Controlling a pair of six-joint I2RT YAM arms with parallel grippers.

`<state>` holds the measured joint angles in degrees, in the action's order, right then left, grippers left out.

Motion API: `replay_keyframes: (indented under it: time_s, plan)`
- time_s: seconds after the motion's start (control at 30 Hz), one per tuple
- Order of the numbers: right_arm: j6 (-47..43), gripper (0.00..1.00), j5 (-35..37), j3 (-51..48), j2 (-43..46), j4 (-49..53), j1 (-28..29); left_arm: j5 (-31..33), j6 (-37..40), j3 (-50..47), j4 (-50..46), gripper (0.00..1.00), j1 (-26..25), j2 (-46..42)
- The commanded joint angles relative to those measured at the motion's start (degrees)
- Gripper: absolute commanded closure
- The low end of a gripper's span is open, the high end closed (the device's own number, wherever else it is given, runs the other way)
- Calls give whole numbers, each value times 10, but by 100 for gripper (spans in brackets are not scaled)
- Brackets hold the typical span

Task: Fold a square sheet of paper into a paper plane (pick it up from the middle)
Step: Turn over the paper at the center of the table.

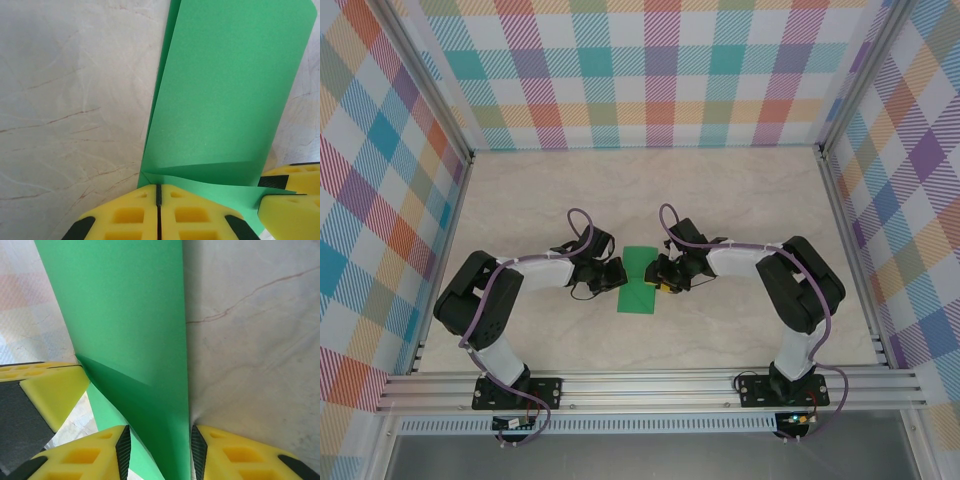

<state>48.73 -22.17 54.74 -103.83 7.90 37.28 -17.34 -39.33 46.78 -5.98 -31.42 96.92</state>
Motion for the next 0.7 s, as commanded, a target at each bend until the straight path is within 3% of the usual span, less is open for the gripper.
replay_keyframes:
  time_s: [0.0, 0.43, 0.67]
  plan:
    - [7, 61, -19, -2, -13, -34, 4, 27, 10, -2, -38, 93, -5, 17]
    - [13, 60, -21, -19, 2, -52, 3, 35, 8, 4, -52, 93, -5, 10]
    - [4, 69, -50, -41, 9, -88, 3, 15, 0, 4, -37, 92, -6, -9]
